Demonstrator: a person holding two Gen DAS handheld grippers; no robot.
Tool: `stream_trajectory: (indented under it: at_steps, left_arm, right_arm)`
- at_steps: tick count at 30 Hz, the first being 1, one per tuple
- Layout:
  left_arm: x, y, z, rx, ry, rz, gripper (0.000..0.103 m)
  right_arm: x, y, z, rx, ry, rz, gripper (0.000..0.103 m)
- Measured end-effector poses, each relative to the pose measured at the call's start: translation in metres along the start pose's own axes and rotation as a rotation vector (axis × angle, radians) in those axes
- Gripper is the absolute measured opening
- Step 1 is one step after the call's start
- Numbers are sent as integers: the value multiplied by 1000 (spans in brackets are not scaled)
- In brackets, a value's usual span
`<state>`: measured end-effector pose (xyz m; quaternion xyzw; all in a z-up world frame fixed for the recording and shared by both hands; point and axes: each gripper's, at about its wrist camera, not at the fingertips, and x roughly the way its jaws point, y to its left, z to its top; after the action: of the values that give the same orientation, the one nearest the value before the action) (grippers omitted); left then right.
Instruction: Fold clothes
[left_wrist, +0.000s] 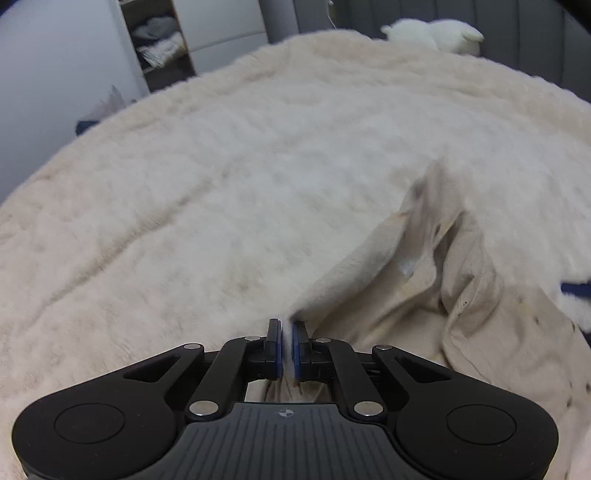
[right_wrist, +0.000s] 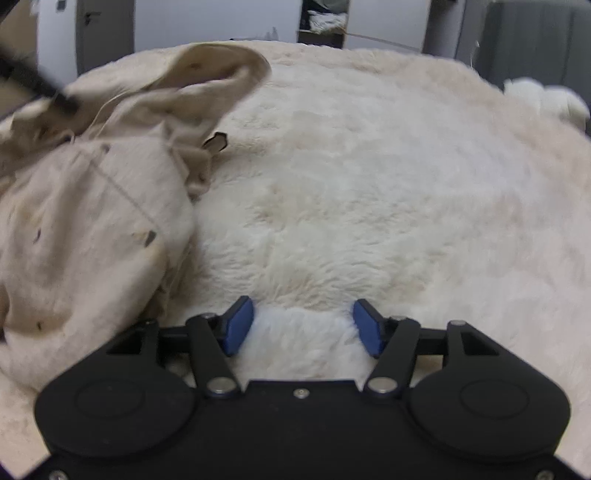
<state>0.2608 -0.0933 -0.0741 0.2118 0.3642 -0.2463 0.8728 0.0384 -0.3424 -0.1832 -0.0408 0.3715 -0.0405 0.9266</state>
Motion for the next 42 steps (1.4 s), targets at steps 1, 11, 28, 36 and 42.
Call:
stream_trajectory:
  at_steps: [1, 11, 28, 36, 42]
  left_arm:
    - [-7, 1, -7, -10, -7, 2, 13]
    - [-77, 10, -75, -112, -74, 18, 54]
    - [-100, 64, -178, -451, -233, -62, 64]
    - [-108, 64, -178, -413, -249, 13, 64]
    - [-107, 52, -183, -366, -223, 2, 64]
  right_arm:
    - [-1, -3, 1, 11, 1, 8, 60]
    - [-52, -14, 4, 142, 25, 98, 60]
    - [-76, 43, 4, 261, 132, 345, 37]
    - [-92, 53, 40, 121, 81, 169, 5]
    - [-100, 28, 75, 79, -15, -77, 0]
